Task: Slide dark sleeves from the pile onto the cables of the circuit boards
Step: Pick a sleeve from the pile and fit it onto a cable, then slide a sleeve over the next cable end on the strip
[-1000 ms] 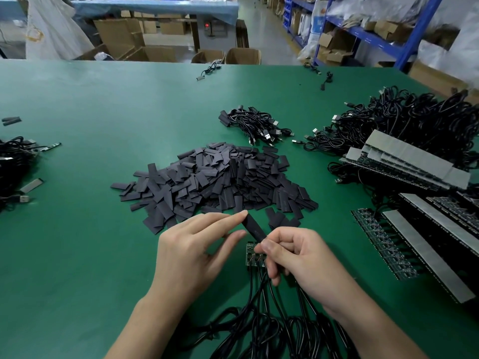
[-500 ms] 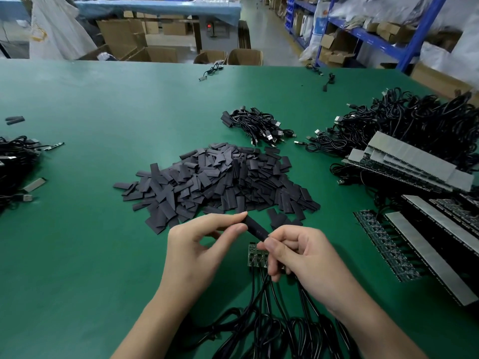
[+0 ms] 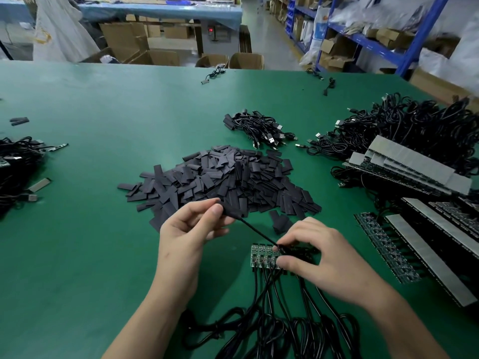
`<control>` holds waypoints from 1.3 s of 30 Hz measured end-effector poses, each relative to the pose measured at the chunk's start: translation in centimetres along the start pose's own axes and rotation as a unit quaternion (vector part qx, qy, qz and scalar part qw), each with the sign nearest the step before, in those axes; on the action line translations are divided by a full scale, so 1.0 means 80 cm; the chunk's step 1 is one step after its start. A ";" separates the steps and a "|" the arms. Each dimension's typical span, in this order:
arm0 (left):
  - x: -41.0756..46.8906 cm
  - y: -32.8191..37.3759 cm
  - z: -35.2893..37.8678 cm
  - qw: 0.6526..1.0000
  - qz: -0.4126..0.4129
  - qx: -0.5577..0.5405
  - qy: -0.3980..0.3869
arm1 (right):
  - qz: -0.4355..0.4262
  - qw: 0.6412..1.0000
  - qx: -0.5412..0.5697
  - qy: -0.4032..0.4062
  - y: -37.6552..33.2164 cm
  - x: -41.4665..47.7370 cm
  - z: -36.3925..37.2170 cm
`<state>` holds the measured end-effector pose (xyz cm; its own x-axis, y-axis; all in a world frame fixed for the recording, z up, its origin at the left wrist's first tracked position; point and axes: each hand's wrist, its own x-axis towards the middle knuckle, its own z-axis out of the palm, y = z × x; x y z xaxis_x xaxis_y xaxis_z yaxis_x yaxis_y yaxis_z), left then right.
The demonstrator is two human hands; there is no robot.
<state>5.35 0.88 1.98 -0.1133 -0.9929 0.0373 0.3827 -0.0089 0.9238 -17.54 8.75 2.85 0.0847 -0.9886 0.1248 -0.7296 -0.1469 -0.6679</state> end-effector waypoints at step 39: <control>-0.008 -0.020 0.000 0.913 -0.038 0.345 -0.216 | 0.093 0.983 -0.043 0.151 0.011 0.318 -0.067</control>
<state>4.80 1.49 0.51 -0.5227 -0.8520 -0.0289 -0.2940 0.1484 0.9442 -19.70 -16.34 9.37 -0.2520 -0.9407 0.2271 -0.7686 0.0520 -0.6376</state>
